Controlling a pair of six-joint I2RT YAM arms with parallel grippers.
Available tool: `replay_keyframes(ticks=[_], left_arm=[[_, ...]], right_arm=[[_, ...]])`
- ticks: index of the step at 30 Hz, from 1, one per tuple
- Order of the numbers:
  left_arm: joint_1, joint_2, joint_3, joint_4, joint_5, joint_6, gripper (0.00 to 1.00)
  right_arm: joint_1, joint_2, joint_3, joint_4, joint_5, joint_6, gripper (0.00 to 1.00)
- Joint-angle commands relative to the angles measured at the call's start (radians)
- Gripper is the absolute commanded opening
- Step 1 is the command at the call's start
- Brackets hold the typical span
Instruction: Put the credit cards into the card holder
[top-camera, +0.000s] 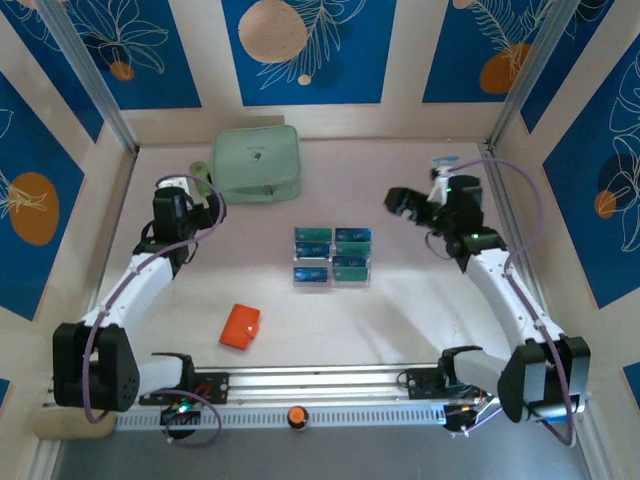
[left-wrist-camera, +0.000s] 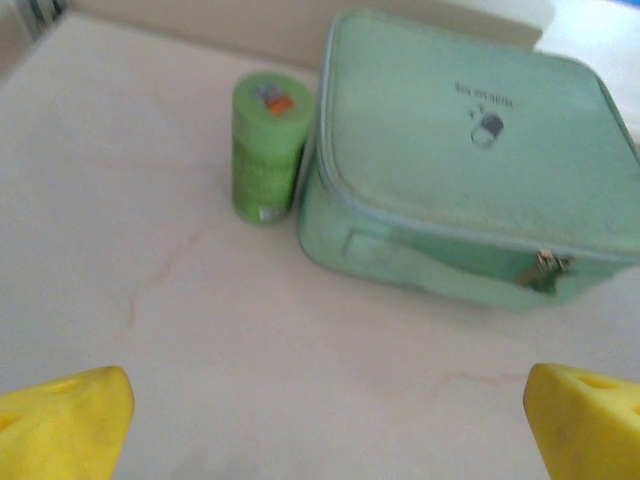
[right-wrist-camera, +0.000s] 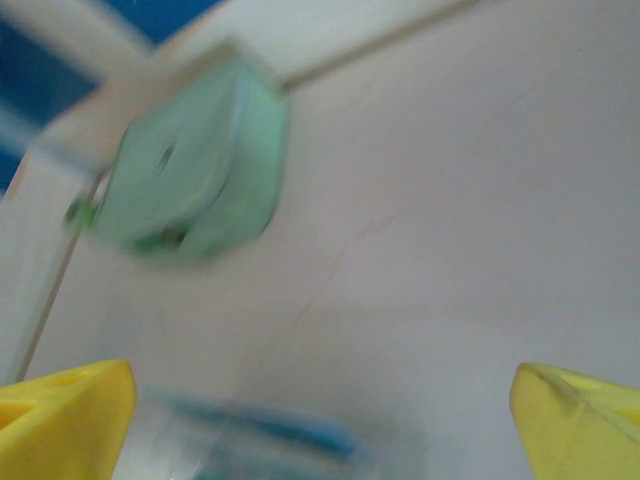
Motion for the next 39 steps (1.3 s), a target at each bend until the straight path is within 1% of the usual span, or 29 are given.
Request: replay_keyframes(ticks=[1,5,7,9,12,15,18,22,30,39], left_arm=[[-0.023,-0.055,0.007,-0.166,0.071,-0.11,1.0],[-0.033,-0.111,-0.019,-0.18,0.094,-0.135,1.0],[-0.036,-0.13,-0.026,-0.184,0.092,-0.146,1.0],[-0.038,-0.141,-0.031,-0.185,0.093,-0.153,1.0],[-0.04,-0.144,-0.033,-0.187,0.099,-0.162,1.0],[-0.04,-0.143,-0.029,-0.198,0.095,-0.161,1.0],[-0.041,-0.141,-0.026,-0.197,0.088,-0.156,1.0],[-0.04,-0.131,-0.029,-0.177,0.094,-0.173,1.0],[-0.041,-0.108,-0.015,-0.171,0.11,-0.191,1.0],[-0.041,-0.116,-0.014,-0.188,0.104,-0.177,1.0]], right_arm=[[0.176,-0.047,-0.023,-0.15,0.021,0.016,0.94],[0.402,-0.048,-0.092,-0.121,0.08,0.095,0.93],[0.514,-0.022,-0.126,-0.083,0.121,0.133,0.93],[0.6,0.027,-0.142,-0.051,0.156,0.164,0.92],[0.693,0.132,-0.143,0.008,0.184,0.194,0.92],[0.754,0.245,-0.102,0.055,0.192,0.196,0.91],[0.791,0.343,-0.048,0.066,0.212,0.175,0.89],[0.795,0.434,-0.006,0.084,0.226,0.163,0.89],[0.781,0.539,0.045,0.109,0.227,0.132,0.89],[0.731,0.591,0.049,0.141,0.242,0.109,0.88]])
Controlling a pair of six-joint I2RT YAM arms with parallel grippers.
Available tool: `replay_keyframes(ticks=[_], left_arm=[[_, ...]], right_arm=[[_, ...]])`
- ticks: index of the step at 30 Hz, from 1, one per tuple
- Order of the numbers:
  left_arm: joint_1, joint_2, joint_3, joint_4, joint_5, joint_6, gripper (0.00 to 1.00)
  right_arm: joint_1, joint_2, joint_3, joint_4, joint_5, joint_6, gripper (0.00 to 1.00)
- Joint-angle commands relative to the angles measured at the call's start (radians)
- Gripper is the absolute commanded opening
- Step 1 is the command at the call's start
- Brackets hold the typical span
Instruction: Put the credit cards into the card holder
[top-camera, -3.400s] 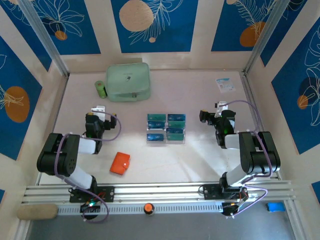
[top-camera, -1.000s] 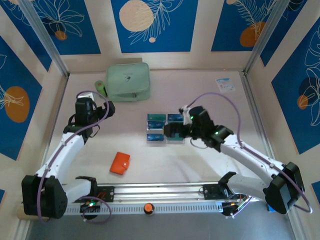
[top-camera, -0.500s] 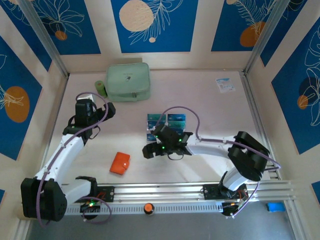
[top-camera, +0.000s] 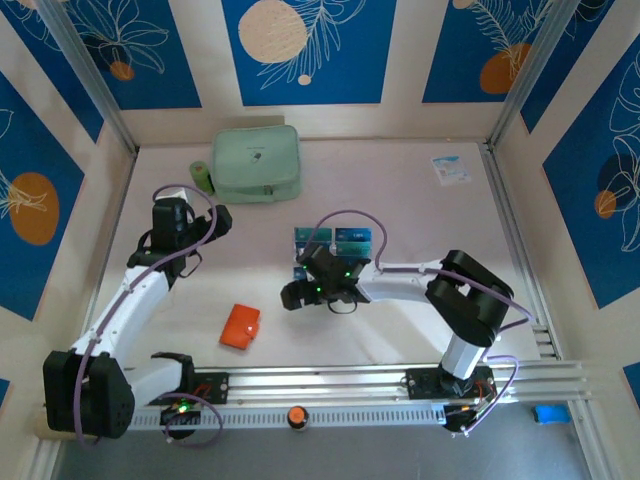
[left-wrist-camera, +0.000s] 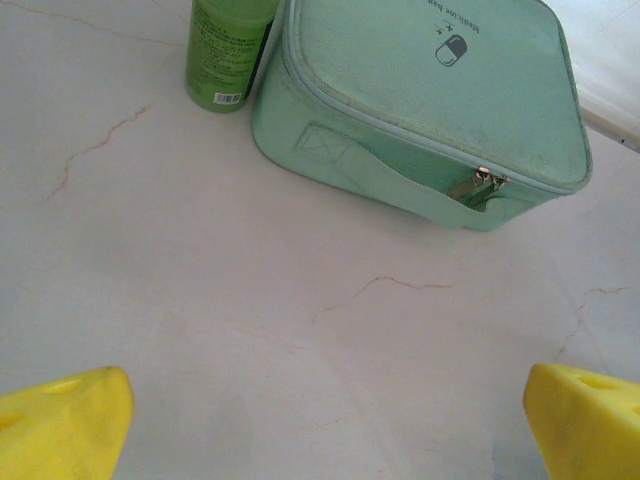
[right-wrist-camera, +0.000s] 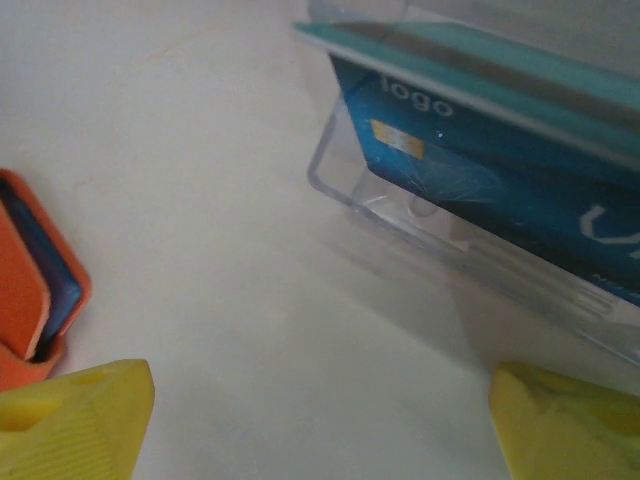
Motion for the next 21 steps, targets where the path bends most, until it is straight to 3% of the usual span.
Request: replay_keyframes(ticks=[1,21], left_arm=[[-0.009,-0.003,0.01,-0.018,0.014,0.002,1.0],[-0.009,-0.022,-0.025,-0.031,0.01,0.003,1.0]], right_arm=[[-0.03,0.018,0.024,0.028,0.016,-0.027,0.88],[-0.249,0.171,0.204,0.028,0.029,-0.164,0.87]])
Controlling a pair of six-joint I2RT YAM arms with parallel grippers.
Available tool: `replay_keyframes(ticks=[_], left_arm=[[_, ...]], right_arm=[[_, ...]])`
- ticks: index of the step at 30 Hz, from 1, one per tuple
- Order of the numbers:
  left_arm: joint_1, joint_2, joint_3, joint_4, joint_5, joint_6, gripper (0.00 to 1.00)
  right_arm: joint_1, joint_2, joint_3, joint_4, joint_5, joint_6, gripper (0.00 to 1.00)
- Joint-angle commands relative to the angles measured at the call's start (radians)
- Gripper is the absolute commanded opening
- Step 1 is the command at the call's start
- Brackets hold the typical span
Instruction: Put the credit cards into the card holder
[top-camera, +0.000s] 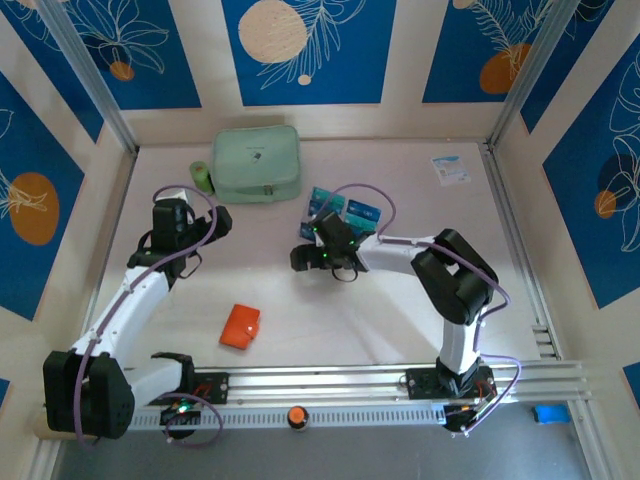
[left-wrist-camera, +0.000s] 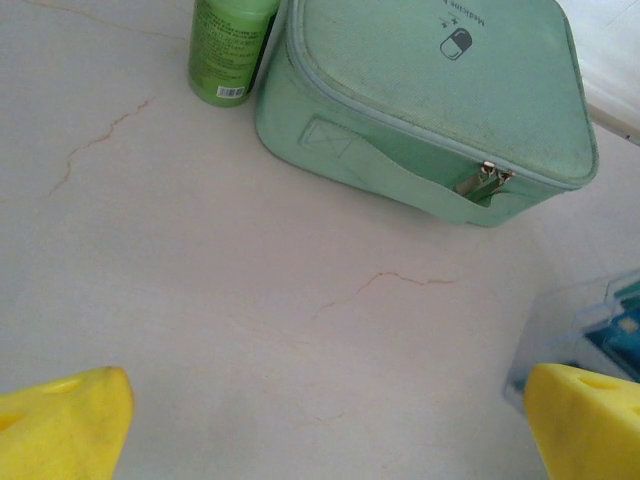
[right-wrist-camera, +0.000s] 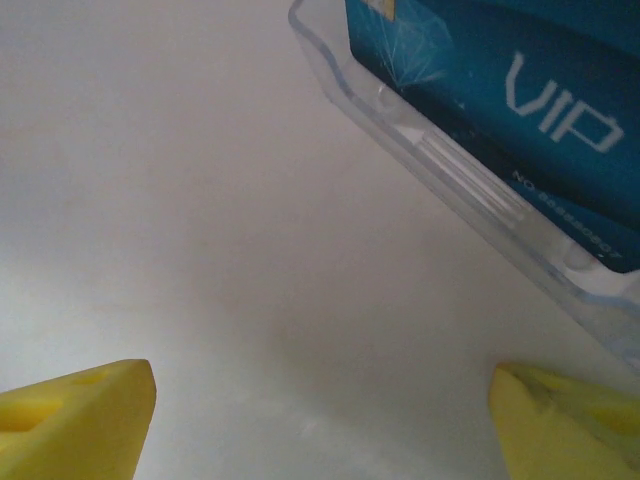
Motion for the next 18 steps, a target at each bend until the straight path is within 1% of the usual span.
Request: replay_keyframes(ticks=[1,4,6,11,13,15,18], left_arm=[[-0.009,-0.024,-0.02,-0.027,0.009,0.004,1.0],[-0.008,-0.032,-0.025,-0.028,0.011,0.002,1.0],[-0.009,-0.034,-0.025,-0.036,0.015,0.0,1.0],[-0.008,-0.044,-0.027,-0.073,0.036,-0.028,1.0],[-0.009,-0.046,-0.027,-0.101,0.049,-0.046,1.0],[-0.009,-0.045,-0.036,-0.124,0.063,-0.066,1.0],[-0.009,-0.042,-0.059,-0.124,0.082,-0.089,1.0]], right_arm=[[-0.04,0.028,0.053,-0.015,0.015,-0.074,0.87],[-0.067,0.033,0.074,-0.024,-0.006,-0.111,0.87],[-0.074,0.017,0.084,-0.038,-0.041,-0.133,0.85],[-0.034,-0.081,0.092,-0.107,-0.117,-0.123,0.85],[-0.001,-0.114,0.094,-0.152,-0.124,-0.086,0.85],[0.034,-0.135,0.099,-0.196,-0.147,-0.013,0.83],[0.086,-0.149,0.087,-0.224,-0.186,0.142,0.79]])
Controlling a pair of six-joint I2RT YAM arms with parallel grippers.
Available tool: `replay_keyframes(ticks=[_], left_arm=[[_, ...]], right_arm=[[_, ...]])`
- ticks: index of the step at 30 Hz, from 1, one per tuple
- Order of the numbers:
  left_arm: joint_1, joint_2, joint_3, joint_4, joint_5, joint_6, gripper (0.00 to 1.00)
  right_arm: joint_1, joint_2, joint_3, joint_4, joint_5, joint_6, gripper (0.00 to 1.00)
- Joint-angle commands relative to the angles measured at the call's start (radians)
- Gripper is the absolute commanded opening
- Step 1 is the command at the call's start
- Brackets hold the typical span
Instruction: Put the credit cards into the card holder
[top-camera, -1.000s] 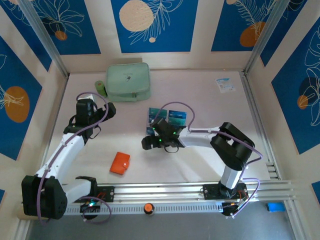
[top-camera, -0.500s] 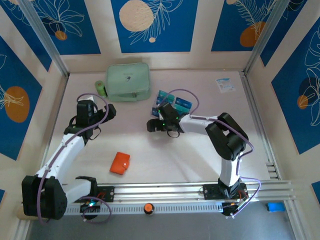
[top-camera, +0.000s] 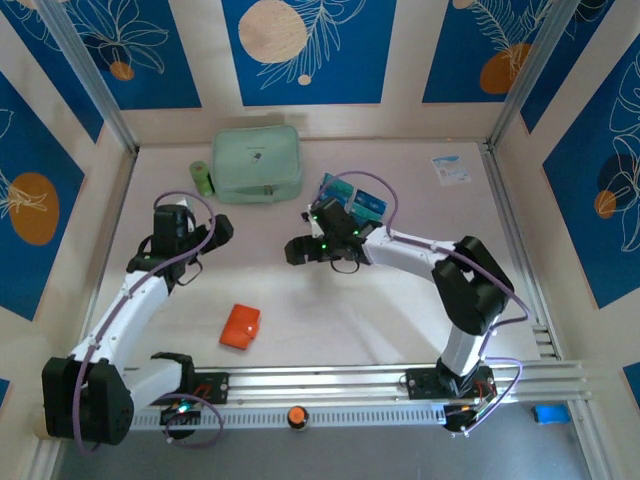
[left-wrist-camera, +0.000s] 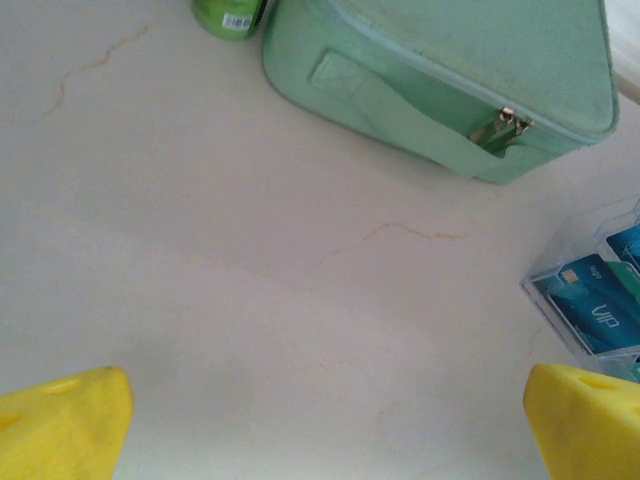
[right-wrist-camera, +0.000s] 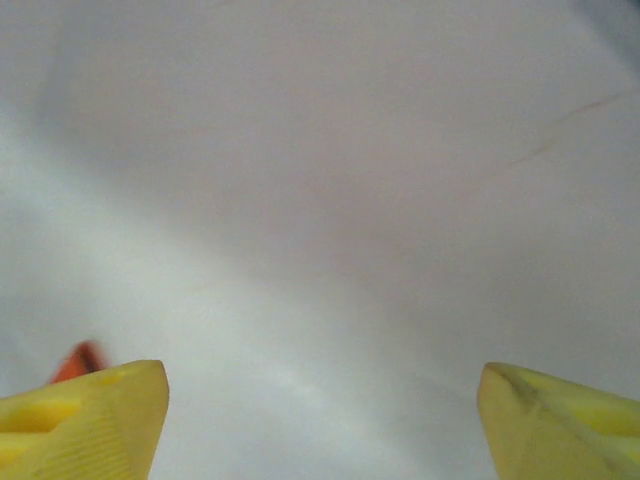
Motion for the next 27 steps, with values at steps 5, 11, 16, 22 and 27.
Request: replay_keyframes(ticks=[5,11,16,22,27], left_arm=[[-0.006,-0.001,-0.056,-0.031,0.059,-0.045,1.0],[-0.007,0.007,-0.054,-0.036,0.061,-0.032,1.0],[-0.007,0.005,-0.054,-0.039,0.052,-0.024,1.0],[-0.007,0.011,-0.055,-0.033,0.056,-0.024,1.0],[-0.007,0.01,-0.062,-0.024,0.06,-0.021,1.0]], right_arm=[[0.121,-0.01,-0.033,0.01,-0.168,0.379,0.67],[0.195,0.049,-0.03,0.057,-0.162,0.503,0.5],[0.226,0.096,-0.028,0.075,-0.178,0.542,0.49],[0.254,0.139,-0.015,0.087,-0.192,0.562,0.49],[0.27,0.173,0.01,0.091,-0.218,0.568,0.49]])
